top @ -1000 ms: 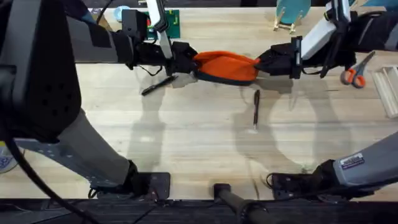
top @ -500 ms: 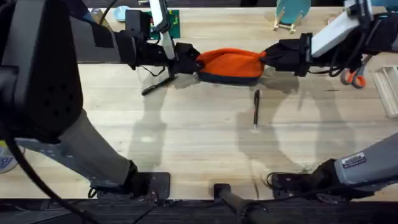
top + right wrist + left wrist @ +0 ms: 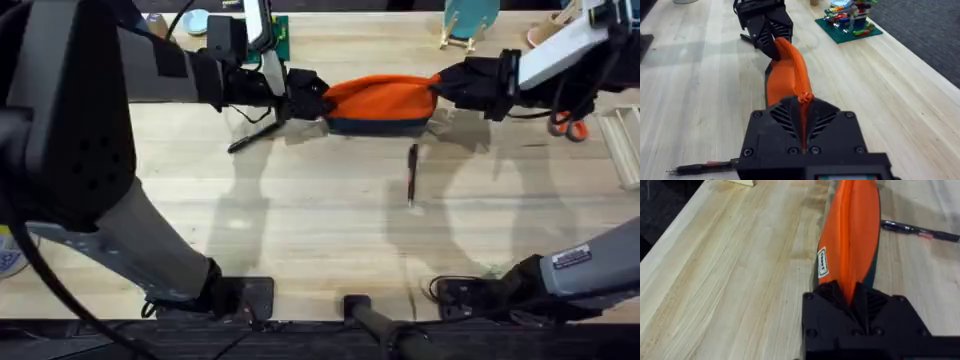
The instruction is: Unzip the bag, pick up the pens from the table one at a time and place them inside, then zip the bag closed.
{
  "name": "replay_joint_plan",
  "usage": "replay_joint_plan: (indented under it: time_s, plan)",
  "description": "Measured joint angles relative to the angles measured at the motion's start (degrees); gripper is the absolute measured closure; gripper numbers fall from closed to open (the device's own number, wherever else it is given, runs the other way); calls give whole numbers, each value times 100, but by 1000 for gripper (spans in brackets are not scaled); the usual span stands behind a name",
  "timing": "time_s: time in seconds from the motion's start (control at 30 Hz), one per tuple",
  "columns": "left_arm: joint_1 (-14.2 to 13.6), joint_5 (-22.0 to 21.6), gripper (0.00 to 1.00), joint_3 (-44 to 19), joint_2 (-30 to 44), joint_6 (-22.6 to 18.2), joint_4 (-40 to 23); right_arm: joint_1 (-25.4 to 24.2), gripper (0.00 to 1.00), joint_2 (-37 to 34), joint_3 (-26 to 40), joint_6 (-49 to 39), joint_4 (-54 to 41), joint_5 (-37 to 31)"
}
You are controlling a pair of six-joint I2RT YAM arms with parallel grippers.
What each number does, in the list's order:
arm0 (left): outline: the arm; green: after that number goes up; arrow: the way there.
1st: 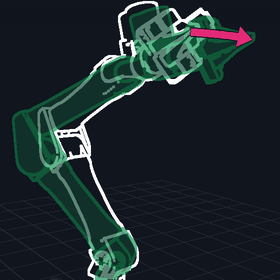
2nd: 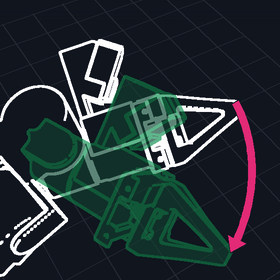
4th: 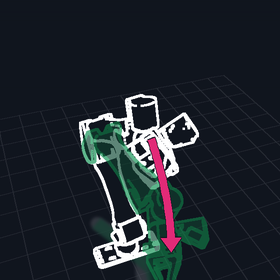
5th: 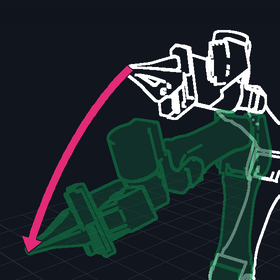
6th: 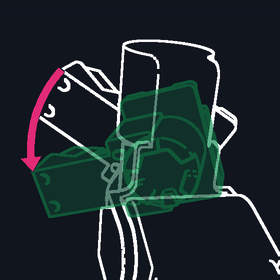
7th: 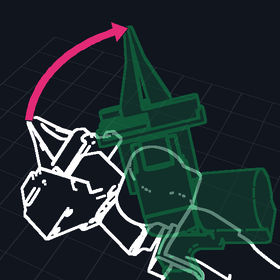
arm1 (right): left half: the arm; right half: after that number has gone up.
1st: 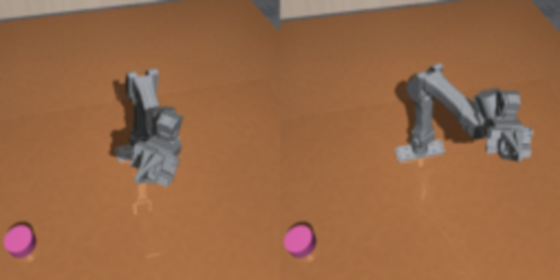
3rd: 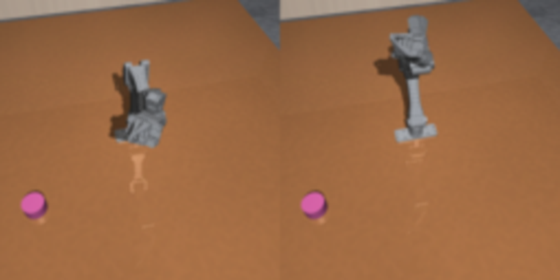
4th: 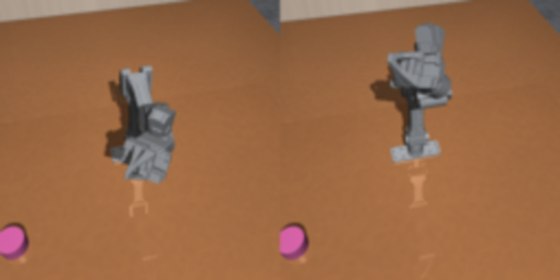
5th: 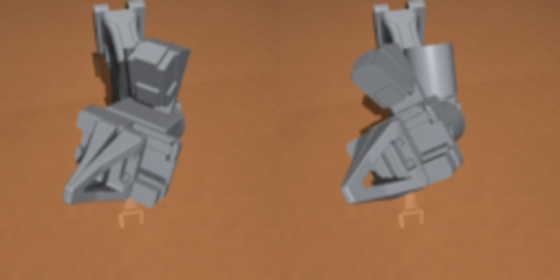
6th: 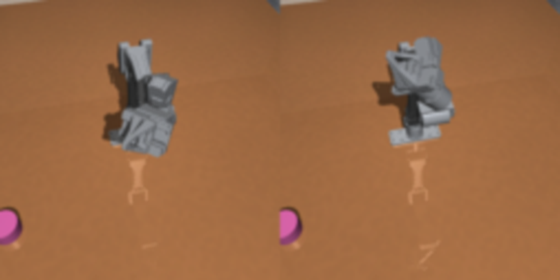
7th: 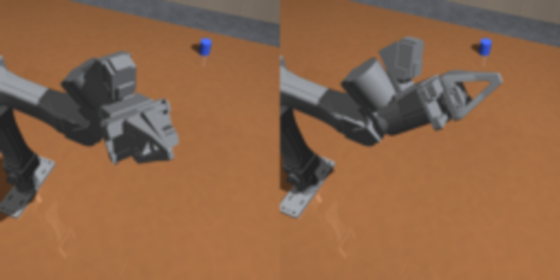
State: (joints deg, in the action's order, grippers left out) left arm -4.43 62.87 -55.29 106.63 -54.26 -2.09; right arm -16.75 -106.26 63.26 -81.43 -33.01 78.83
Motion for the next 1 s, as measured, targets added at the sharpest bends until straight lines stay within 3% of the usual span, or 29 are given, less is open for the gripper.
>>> replay_joint_plan:
  time_s: [0.8, 1.0]
  plan:
    - [-59, 116, 957, -28, 0, 0, 20, -357, 969, 0, 0, 2, -24, 58]
    - [133, -213, 958, -28, 13, -4, -6, -802, 971, 4, 28, -2, 44, 181]
